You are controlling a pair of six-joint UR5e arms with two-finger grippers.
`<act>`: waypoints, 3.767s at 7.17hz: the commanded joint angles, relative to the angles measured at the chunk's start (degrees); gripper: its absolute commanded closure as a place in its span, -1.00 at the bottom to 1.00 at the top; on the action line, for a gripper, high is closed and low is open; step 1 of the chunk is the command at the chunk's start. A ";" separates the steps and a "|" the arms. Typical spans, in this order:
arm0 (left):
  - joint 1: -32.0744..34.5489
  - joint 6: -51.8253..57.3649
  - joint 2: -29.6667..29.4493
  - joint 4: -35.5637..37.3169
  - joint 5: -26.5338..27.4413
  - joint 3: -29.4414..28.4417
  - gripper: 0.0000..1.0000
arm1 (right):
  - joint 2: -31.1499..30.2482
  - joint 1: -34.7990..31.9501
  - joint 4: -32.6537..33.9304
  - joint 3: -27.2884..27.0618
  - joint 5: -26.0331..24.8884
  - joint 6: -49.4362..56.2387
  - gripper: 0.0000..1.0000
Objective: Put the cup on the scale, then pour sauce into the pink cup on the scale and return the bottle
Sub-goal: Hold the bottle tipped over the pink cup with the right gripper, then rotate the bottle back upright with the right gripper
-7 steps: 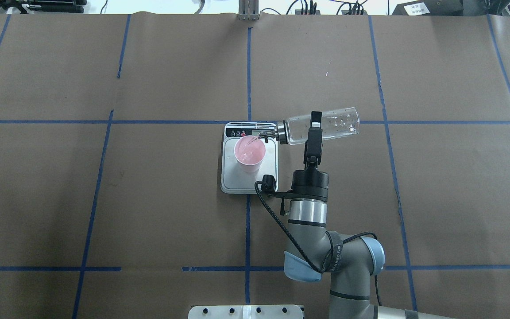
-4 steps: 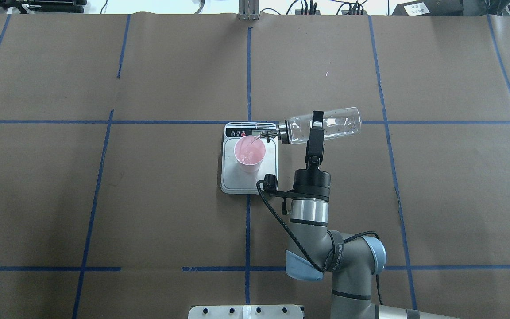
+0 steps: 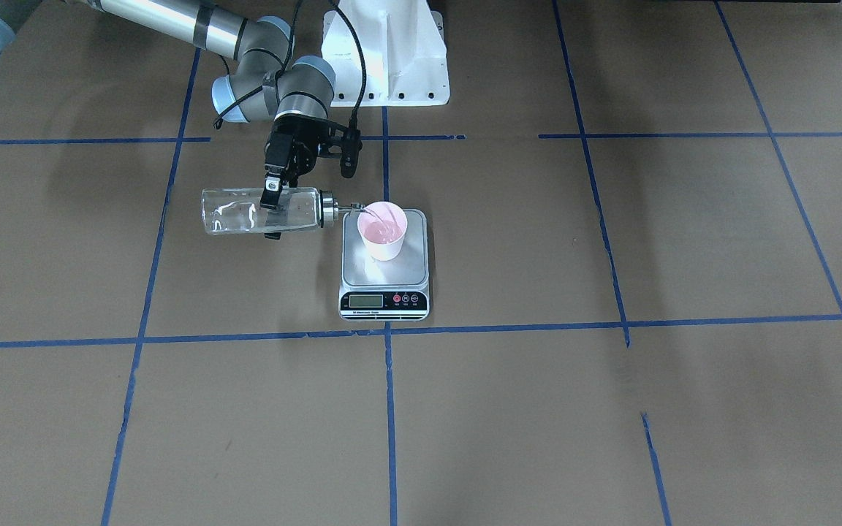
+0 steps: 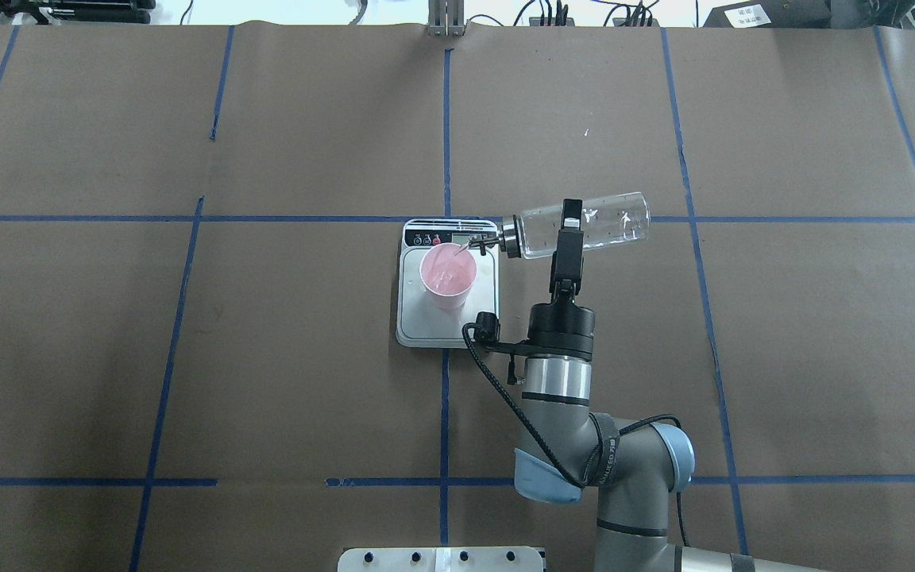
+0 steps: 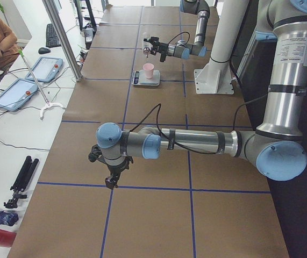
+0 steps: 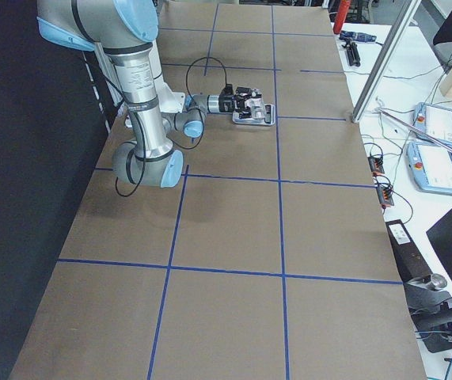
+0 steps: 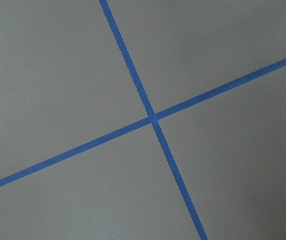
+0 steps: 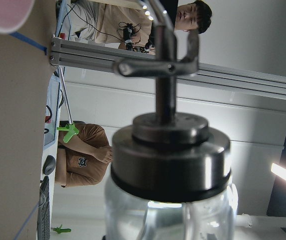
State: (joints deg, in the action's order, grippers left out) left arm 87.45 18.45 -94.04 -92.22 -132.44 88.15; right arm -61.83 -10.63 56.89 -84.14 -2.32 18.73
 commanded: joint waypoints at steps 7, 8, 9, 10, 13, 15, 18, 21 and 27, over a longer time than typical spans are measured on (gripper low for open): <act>0.01 -0.08 -0.09 0.02 -0.01 0.18 -1.00 | -0.04 0.00 -0.12 -0.06 0.21 -0.80 1.00; 0.01 -0.08 -0.09 0.02 -0.01 0.18 -1.00 | -0.04 0.00 -0.12 -0.15 0.21 -0.80 1.00; 0.01 -0.08 -0.09 0.02 -0.01 0.18 -1.00 | -0.13 0.00 -0.12 -0.15 0.21 -0.71 1.00; 0.01 -0.08 -0.09 0.02 -0.01 0.18 -1.00 | 0.05 0.00 -0.12 -0.15 0.21 -0.80 1.00; 0.01 -0.08 0.00 0.02 -0.01 0.35 -1.00 | -0.04 0.08 -4.94 0.03 0.56 -0.62 1.00; 0.01 -0.08 -0.09 0.02 -0.01 0.35 -1.00 | 0.31 0.08 -5.39 -0.15 0.64 -1.06 1.00; 0.01 -0.08 -0.09 0.11 -0.01 0.35 -1.00 | 0.57 0.26 -12.13 -0.32 3.70 -1.15 1.00; 0.01 -0.08 -0.09 0.29 -0.01 0.79 -1.00 | -0.03 -0.27 -17.69 -5.66 10.38 -1.32 1.00; 0.09 -0.25 -0.97 0.46 -0.01 1.14 -1.00 | -2.49 -0.97 -18.31 -9.02 22.33 -23.40 1.00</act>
State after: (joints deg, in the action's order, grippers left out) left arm 87.52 18.22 -94.83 -91.79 -132.45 89.23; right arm -63.47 -11.26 38.75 -92.67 17.05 3.13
